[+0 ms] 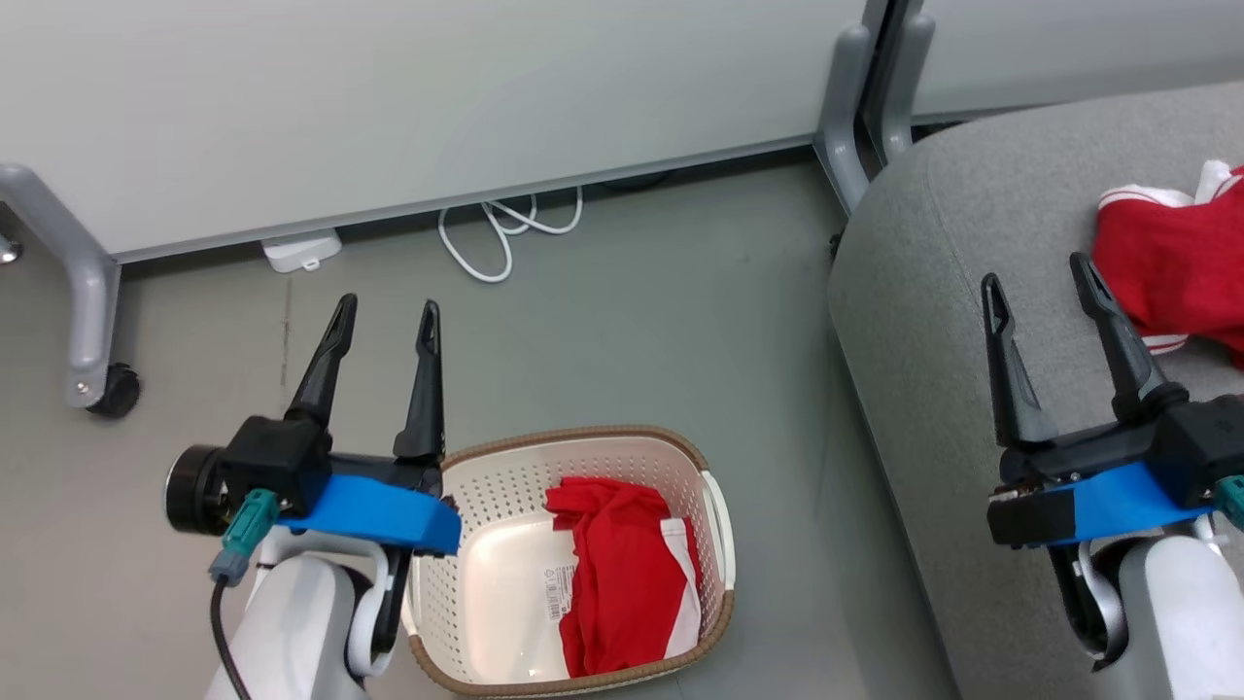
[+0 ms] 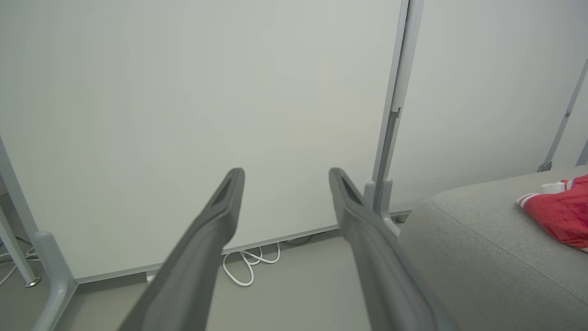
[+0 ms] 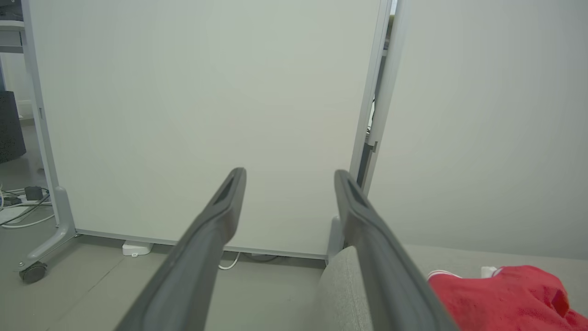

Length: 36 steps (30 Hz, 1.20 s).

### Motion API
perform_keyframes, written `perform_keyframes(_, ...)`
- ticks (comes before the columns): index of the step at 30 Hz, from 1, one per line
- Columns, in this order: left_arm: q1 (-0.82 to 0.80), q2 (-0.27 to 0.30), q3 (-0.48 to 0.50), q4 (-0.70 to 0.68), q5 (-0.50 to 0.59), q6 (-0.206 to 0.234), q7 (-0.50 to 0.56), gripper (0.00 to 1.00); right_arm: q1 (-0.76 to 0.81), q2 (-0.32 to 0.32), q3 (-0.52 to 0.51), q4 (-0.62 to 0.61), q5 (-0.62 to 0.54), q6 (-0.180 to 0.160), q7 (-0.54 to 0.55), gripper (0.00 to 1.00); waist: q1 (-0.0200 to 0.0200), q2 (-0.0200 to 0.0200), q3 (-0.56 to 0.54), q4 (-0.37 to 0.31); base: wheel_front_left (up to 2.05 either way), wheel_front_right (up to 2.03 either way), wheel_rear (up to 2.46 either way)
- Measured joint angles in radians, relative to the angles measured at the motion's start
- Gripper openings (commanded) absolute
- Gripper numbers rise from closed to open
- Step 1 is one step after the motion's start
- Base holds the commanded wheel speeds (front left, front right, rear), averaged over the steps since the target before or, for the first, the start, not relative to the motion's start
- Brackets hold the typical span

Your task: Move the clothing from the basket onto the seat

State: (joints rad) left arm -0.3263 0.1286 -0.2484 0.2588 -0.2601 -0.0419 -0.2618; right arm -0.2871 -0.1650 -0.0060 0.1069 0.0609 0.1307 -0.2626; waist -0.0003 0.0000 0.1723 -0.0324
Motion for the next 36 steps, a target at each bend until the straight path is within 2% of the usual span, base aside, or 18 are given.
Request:
perform_keyframes(6,0.098,-0.021,0.107,-0.009,0.028,-0.027,0.0,1.0,0.076,0.047,-0.002,0.018,0.001,0.0,0.0,1.0,0.0,0.0,-0.075,0.05,0.0,0.0,0.0)
perform_keyframes(12,0.188,-0.038,0.168,-0.014,0.065,-0.054,0.0,1.0,0.162,0.075,-0.008,0.051,0.012,0.0,0.0,1.0,0.0,0.0,-0.142,0.081,0.0,0.0,0.0)
perform_keyframes(22,0.264,-0.064,0.181,-0.012,0.094,-0.081,0.0,1.0,0.245,0.098,-0.054,0.074,0.031,0.0,0.0,1.0,0.0,0.0,-0.188,0.102,0.0,0.0,0.0)
perform_keyframes(36,0.279,-0.071,0.199,0.004,0.096,-0.087,0.0,1.0,0.282,0.111,-0.063,0.098,0.038,0.0,0.0,1.0,0.0002,0.0,-0.199,0.106,0.0,0.0,0.0)
